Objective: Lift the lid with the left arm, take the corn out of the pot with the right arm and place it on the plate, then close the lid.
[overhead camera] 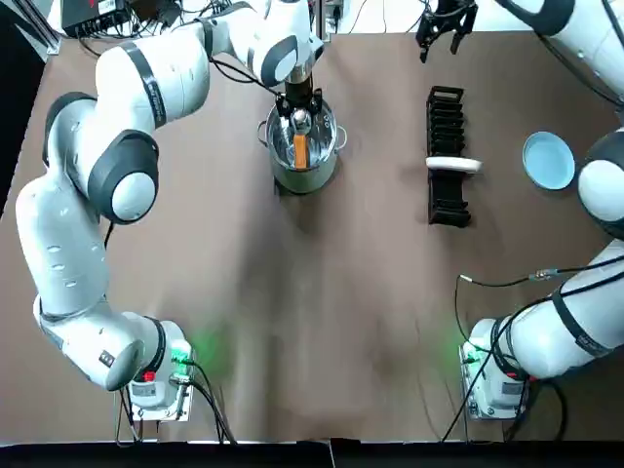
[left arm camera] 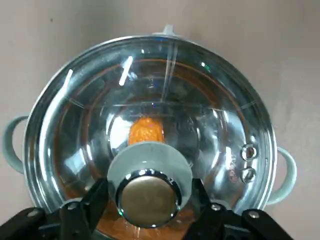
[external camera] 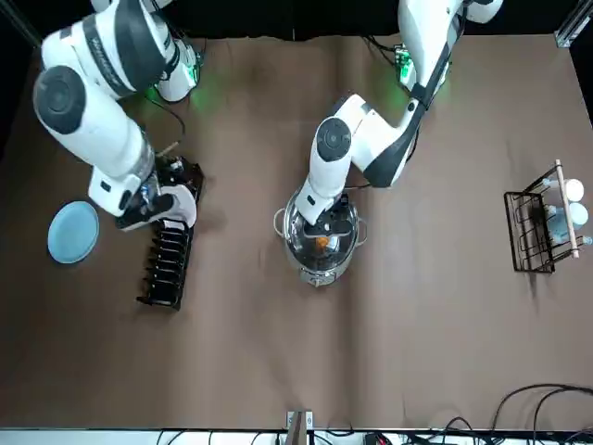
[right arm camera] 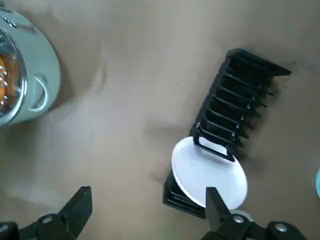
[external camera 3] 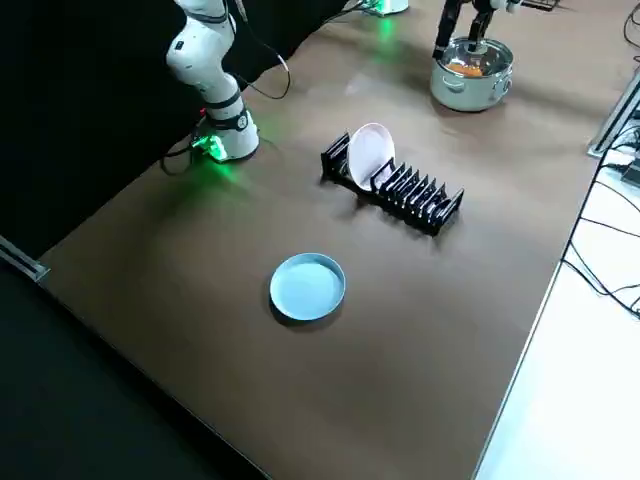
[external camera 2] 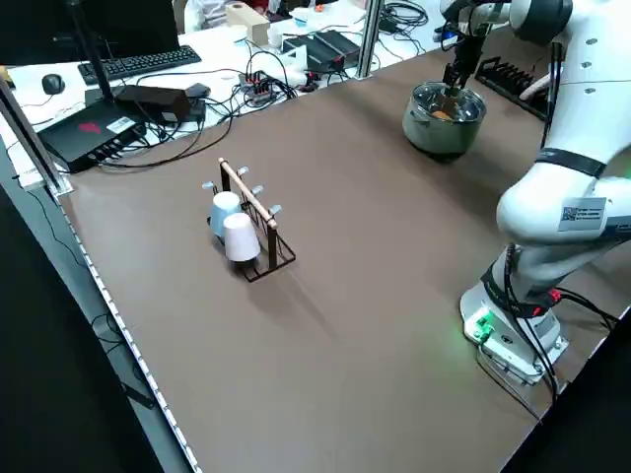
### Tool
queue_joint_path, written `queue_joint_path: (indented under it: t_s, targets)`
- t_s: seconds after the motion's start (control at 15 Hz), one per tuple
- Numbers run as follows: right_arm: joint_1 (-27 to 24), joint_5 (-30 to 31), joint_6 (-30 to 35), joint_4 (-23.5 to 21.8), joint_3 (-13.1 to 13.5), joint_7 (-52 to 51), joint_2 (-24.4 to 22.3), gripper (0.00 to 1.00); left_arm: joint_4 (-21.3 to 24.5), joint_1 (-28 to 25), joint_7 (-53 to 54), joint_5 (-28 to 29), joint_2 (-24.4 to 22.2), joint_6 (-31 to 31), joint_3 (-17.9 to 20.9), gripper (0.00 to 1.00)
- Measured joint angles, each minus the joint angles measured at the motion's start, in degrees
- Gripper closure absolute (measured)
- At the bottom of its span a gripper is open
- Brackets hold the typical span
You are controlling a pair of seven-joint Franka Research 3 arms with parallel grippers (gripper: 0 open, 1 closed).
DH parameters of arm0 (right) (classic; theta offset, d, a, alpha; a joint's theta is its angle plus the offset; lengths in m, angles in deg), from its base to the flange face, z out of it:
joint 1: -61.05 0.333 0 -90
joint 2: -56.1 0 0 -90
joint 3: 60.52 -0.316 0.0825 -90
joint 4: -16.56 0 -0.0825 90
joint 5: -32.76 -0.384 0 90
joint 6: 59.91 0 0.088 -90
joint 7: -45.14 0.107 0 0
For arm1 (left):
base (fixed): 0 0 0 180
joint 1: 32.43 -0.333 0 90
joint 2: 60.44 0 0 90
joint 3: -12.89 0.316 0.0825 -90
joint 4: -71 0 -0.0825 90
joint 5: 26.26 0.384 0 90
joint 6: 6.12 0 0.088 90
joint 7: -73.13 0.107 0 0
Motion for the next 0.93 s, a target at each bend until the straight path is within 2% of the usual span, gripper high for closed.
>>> queue_joint_path:
  t_s: [0.27,0.47,0.53,0.93]
  targets:
    - [1.15,-1.8,-2.03,2.35,0.0,4.1,3.21,0.0,0.0,0.01,-0.01,1.06,0.0,0.0,0.0,0.3]
    - [2.88,-2.22,-4.14,3.04,-0.02,6.25,3.58,0.0,-0.05,0.01,-0.04,1.07,0.0,0.02,0.0,0.35]
    - [3.43,-2.23,-4.21,3.26,-0.02,6.53,3.57,0.0,-0.08,0.01,-0.07,1.07,0.0,0.05,-0.01,0.41]
    - [4.25,-2.23,-4.55,3.66,-0.01,8.14,3.58,0.0,-0.24,0.09,-0.2,1.08,0.01,0.14,-0.05,0.49]
